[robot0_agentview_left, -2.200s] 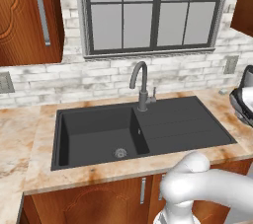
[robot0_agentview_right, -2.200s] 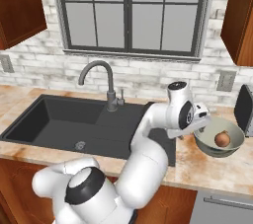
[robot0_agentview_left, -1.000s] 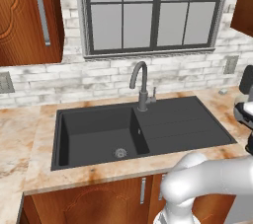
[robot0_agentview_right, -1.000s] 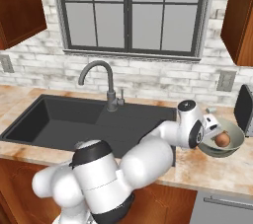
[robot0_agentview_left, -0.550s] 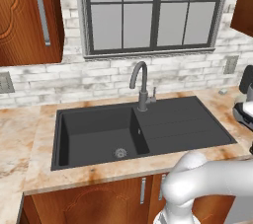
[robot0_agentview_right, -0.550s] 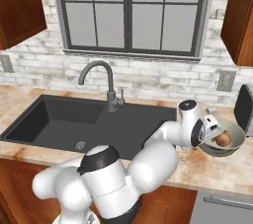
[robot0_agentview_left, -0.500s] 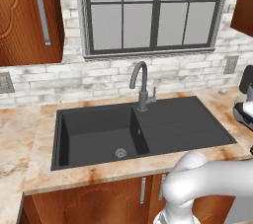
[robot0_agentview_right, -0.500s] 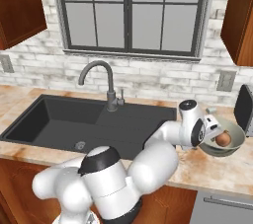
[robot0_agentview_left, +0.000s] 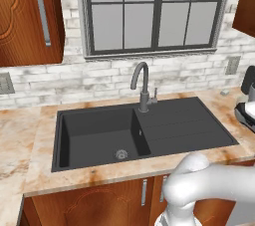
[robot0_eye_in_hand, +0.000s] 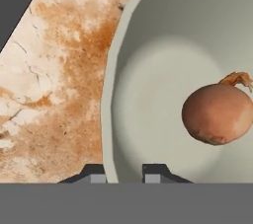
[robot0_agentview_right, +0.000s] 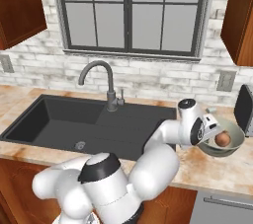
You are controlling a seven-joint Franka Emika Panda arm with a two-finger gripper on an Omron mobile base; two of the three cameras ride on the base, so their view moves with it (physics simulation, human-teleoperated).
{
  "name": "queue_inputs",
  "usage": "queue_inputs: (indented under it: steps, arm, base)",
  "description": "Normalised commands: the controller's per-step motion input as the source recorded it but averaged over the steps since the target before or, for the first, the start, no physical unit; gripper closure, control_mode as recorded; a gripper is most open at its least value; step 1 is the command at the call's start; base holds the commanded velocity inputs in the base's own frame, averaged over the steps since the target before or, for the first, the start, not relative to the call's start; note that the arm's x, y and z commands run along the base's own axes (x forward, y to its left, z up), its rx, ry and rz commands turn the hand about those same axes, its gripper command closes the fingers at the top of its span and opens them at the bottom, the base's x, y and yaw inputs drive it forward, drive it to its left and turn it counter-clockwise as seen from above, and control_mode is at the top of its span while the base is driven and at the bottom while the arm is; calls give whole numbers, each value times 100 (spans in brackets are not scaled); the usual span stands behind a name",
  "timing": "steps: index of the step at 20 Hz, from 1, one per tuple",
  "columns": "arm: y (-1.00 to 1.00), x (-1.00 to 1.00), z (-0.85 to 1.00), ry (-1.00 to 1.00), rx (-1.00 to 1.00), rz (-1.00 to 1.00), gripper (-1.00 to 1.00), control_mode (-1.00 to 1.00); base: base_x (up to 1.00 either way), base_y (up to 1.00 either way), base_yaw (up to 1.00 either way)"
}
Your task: Pick the onion from the sink and place it in the bowl. Then pick the bowl and place it in the microwave. Then close the microwave door and press the start button.
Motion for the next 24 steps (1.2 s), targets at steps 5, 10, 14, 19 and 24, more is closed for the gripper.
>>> queue_inputs:
  steps: [5,10,14,19,24]
  arm:
    - [29,-54,15,-8,0,10,100,-100]
    - [41,-68,84,-9,-1,17,100,-100]
    - [73,-60,100,-3,-11,23,100,-100]
    - [90,-63,100,-1,-16,26,100,-100]
    - [91,-59,100,0,-9,24,100,-100]
  base:
    - [0,0,0]
    - [0,0,0]
    - [0,0,0]
    - [0,0,0]
    - [0,0,0]
